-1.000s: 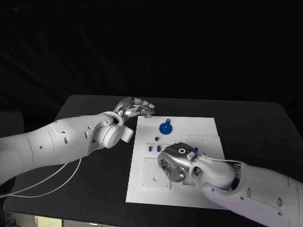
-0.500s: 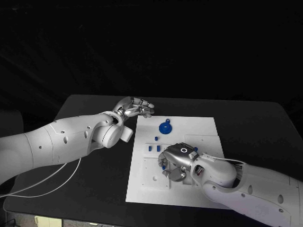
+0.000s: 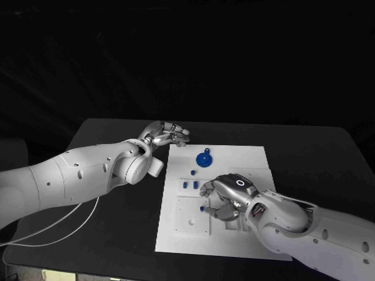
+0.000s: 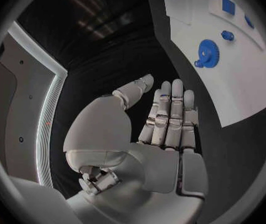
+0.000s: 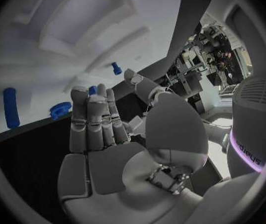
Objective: Assemble the parts on the task board
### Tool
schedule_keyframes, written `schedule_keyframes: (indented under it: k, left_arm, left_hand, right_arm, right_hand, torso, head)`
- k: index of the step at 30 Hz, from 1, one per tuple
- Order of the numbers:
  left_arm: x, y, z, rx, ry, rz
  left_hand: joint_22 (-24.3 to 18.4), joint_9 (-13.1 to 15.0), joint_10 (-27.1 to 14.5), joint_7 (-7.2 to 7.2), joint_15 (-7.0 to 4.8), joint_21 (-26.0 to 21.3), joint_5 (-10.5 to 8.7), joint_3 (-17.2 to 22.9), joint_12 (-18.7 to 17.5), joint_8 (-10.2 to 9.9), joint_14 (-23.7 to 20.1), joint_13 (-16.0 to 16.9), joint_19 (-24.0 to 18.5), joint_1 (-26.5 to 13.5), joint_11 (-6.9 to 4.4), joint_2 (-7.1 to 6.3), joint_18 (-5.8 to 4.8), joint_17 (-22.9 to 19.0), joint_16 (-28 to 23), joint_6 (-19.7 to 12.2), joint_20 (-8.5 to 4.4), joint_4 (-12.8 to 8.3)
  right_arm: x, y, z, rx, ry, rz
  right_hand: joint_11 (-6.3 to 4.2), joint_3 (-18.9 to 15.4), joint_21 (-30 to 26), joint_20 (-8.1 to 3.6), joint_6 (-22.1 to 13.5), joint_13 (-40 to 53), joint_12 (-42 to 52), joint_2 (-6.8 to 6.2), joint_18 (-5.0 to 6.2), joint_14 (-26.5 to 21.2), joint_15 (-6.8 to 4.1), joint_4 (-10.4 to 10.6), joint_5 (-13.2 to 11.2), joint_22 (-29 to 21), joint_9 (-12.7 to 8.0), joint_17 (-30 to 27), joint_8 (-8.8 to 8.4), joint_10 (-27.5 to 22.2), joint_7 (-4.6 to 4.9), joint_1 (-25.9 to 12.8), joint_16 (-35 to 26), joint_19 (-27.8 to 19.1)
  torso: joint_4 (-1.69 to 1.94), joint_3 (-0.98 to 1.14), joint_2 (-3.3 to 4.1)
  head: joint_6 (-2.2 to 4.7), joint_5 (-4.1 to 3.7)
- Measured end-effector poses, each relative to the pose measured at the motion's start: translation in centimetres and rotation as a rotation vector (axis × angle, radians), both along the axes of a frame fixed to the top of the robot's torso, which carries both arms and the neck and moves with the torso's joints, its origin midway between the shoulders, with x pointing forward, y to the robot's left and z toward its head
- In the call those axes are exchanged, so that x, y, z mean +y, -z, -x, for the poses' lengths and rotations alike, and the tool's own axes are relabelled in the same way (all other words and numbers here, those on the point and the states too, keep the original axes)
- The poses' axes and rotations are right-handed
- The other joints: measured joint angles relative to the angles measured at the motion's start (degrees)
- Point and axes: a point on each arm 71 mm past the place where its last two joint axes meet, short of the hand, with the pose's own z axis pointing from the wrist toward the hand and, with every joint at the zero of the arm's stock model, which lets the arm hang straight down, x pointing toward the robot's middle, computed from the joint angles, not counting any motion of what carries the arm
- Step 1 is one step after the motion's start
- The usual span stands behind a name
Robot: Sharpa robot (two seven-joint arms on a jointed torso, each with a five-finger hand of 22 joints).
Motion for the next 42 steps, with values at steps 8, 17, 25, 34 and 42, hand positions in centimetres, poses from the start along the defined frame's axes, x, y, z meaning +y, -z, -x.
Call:
schedule_keyframes:
  k: [8, 17, 25, 34, 42]
  left_arm:
    - [0.6, 0.0, -0.3, -0.003, -0.023, 0.001]
    - [0.7, 0.0, -0.3, -0.002, -0.032, 0.008]
    - [0.8, 0.0, -0.3, -0.001, -0.033, 0.011]
    - [0.7, 0.1, -0.3, 0.004, -0.035, 0.018]
    - [0.8, 0.1, -0.3, 0.011, -0.04, 0.027]
  left_hand:
    - [0.1, 0.0, 0.0, 0.03, 0.21, 0.0, 0.0, 0.0, 0.0, 0.0, 0.2, 0.0, 0.0, 0.0, 0.0, 0.0, 0.0, 0.4, 0.0, 0.0, 0.0, 0.0]
    - [0.1, 0.0, 0.0, 0.03, 0.21, 0.0, 0.0, 0.0, 0.0, 0.0, 0.2, 0.0, 0.0, 0.0, 0.0, 0.0, 0.0, 0.5, 0.0, 0.0, 0.0, 0.0]
    - [0.1, 0.0, 0.0, 0.03, 0.21, 0.0, 0.0, 0.0, 0.0, 0.0, 0.2, 0.0, 0.0, 0.0, 0.0, 0.0, 0.0, 0.5, -0.2, 0.0, 0.0, 0.0]
    - [0.1, 0.0, 0.0, 0.03, 0.21, 0.0, 0.0, -0.1, 0.0, 0.0, 0.2, 0.0, 0.0, 0.0, 0.0, 0.0, 0.0, 0.6, -0.2, 0.0, 0.0, 0.2]
    - [0.1, 0.0, 0.0, 0.03, 0.21, 0.0, 0.0, -0.1, 0.0, 0.0, 0.2, 0.0, 0.0, 0.0, 0.0, 0.0, 0.0, 0.7, -0.2, 0.0, 0.0, 0.2]
  right_arm:
    - [-2.5, -3.9, -1.8, -0.008, 0.036, -0.077]
    - [-7.3, -6.2, -4.2, 0.016, 0.101, -0.026]
    - [-9.2, -5.4, -4.8, 0.039, 0.124, 0.063]
    - [-8.9, -4.4, -4.9, 0.023, 0.107, 0.139]
    - [-8.6, -3.4, -4.7, 0.019, 0.1, 0.186]
  right_hand:
    - [-0.06, 2.2, 0.0, -0.07, 0.0, -0.5, 0.0, 0.57, -0.01, 0.2, 0.16, 0.5, -0.2, 0.0, 0.0, 0.0, 0.0, 0.1, 0.0, 3.0, 0.7, 0.2]
    - [-0.22, -1.1, 0.0, -0.32, -0.5, -1.5, 0.0, 0.55, -0.02, 0.8, 0.05, 0.2, 3.6, 0.0, 0.0, -0.1, 0.3, 0.2, 0.13, 2.1, 1.1, 1.0]
    - [0.4, -4.6, 0.0, -0.31, -0.6, -2.3, -0.4, 0.33, -0.01, 0.6, 0.18, -0.5, 5.0, 0.0, 0.0, -0.1, 0.64, -0.4, 0.21, 0.7, 1.1, 1.0]
    - [0.39, -2.8, 0.0, -0.22, -0.7, -3.1, -0.4, 0.35, -0.01, 0.8, 0.47, 0.1, 1.0, 0.0, 0.0, -0.5, 0.97, -0.4, -0.12, 2.7, 1.3, 1.1]
    - [0.07, -1.2, -0.2, -0.21, -0.2, -3.2, -0.1, 0.53, -0.01, 0.8, 0.47, 0.4, 1.0, 0.0, 0.0, -0.6, 1.31, -0.1, -0.59, 3.9, 1.3, 1.1]
  torso:
    - [-0.05, -0.01, -0.05]
    - [-0.04, -0.02, -0.06]
    - [-0.05, -0.03, -0.05]
    - [-0.01, -0.02, 0.03]
    - [0.06, 0.0, 0.04]
  head:
    - [0.62, -0.45]
    - [1.03, -1.25]
    - [1.32, -1.77]
    - [1.09, -1.64]
    - [0.86, -1.85]
